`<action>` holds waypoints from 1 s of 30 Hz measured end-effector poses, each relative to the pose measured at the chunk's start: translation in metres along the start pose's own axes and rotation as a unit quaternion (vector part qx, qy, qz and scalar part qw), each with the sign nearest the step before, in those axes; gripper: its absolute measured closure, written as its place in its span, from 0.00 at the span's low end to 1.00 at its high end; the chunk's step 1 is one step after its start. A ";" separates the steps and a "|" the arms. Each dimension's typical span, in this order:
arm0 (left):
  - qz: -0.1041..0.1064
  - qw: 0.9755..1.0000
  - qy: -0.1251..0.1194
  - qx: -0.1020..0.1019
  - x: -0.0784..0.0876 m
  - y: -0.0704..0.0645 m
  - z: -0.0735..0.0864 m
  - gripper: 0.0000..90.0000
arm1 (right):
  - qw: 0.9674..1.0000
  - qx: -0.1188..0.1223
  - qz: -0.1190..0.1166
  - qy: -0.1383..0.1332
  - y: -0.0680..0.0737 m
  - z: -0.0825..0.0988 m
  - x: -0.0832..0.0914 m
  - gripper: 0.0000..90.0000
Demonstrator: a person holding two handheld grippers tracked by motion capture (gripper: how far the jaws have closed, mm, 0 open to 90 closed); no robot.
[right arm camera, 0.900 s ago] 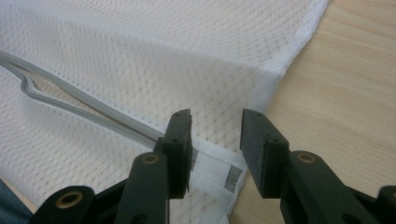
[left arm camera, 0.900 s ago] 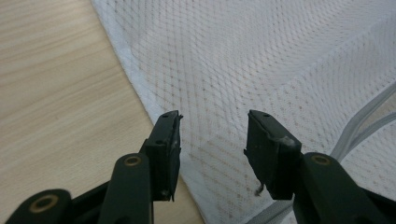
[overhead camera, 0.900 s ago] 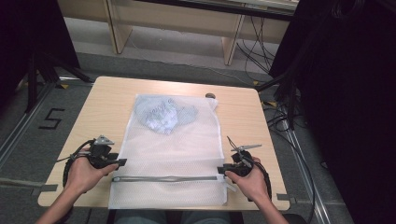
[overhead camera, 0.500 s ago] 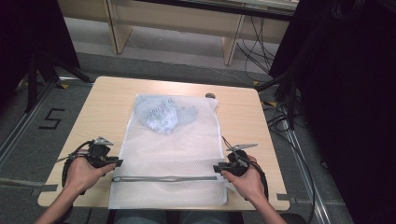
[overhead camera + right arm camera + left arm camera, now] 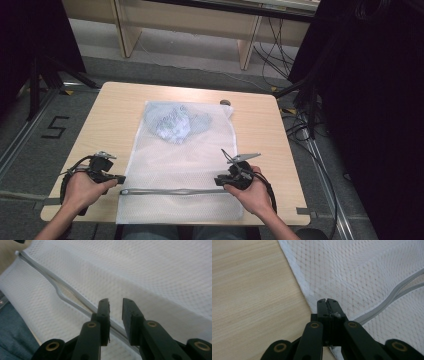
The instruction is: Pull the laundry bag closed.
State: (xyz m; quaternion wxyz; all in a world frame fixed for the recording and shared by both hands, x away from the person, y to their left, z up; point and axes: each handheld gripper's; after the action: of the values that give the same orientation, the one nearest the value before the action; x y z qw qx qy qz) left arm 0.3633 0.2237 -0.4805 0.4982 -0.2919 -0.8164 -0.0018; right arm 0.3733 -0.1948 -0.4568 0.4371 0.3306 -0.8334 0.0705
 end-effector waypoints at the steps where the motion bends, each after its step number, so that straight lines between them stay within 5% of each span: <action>1: 0.000 1.000 0.000 0.000 0.000 0.000 0.000 0.99 | 1.000 0.000 0.000 0.000 0.000 0.000 0.000 0.85; 8: -0.005 0.999 0.031 -0.009 -0.008 -0.003 0.002 0.99 | 0.999 -0.017 -0.040 0.016 0.017 -0.009 -0.006 0.84; 9: -0.004 1.000 0.027 -0.006 -0.010 -0.004 0.003 0.99 | 0.999 0.002 -0.046 0.003 0.022 -0.012 -0.012 0.85; 11: -0.007 0.999 0.038 -0.009 -0.010 -0.004 0.002 0.99 | 0.998 -0.002 -0.058 -0.003 0.026 -0.013 -0.015 0.85; 13: -0.017 0.999 0.047 -0.022 -0.010 -0.004 0.002 0.99 | 0.997 0.016 -0.074 0.008 0.039 -0.021 -0.021 0.86; 26: -0.019 0.999 0.049 -0.009 -0.011 -0.003 0.003 0.99 | 0.989 0.065 -0.130 0.032 0.092 -0.048 -0.054 0.88; 30: -0.019 0.998 0.055 -0.012 -0.011 -0.003 0.003 0.99 | 0.988 0.051 -0.139 0.040 0.104 -0.053 -0.065 0.87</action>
State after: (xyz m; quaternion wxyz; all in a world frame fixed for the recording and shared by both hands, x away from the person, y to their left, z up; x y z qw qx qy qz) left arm 0.3626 0.2169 -0.4899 0.5389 -0.2813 -0.7932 -0.0370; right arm 0.3714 -0.0607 -0.4574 0.4583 0.4623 -0.7563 0.0650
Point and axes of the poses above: each handheld gripper's, and its own axes: x roughly backward along the jaws, z roughly out of its underside, y roughly to its left, and after that the axes turned 4 degrees about z, right-handed
